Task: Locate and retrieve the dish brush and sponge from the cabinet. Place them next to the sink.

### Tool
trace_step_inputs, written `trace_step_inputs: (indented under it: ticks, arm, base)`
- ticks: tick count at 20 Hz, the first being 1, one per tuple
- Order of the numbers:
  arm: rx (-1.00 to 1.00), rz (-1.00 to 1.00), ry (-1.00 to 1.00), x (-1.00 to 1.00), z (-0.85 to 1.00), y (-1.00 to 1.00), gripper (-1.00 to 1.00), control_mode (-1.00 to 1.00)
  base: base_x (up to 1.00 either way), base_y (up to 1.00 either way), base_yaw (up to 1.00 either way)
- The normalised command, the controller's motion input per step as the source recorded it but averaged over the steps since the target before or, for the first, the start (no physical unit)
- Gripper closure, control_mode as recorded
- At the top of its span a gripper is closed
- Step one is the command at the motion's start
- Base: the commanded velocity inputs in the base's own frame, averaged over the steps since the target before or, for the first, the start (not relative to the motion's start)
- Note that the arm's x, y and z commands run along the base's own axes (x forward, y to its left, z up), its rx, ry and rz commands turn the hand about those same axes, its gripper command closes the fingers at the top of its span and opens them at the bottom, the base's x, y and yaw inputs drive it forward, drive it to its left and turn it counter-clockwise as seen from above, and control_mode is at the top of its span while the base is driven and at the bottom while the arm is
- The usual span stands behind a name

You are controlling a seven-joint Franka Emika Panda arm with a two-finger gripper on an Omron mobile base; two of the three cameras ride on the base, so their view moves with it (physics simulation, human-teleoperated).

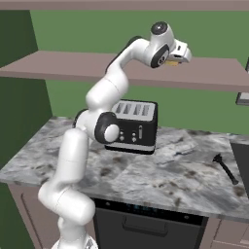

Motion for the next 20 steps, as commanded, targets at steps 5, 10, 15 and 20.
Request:
trace_step_inputs:
  ticks: [5,10,15,20]
  arm:
    - [0.00,0.00,0.00,0.00,-0.04,0.00,1.00,-1.00]
    - [0.00,0.00,0.02,-0.09,-0.05,-0.07,1.00,-1.00]
    - [0.00,0.00,0.02,-0.47,-0.22,-0.46,1.00,-1.00]
    - [-0.02,0.02,-0.04,-0.77,-0.15,-0.50,1.00,-1.00]
  base:
    - [0.00,0.00,0.00]
    - [0.00,0.00,0.00]
    - [0.00,0.00,0.00]
    - [0.00,0.00,0.00]
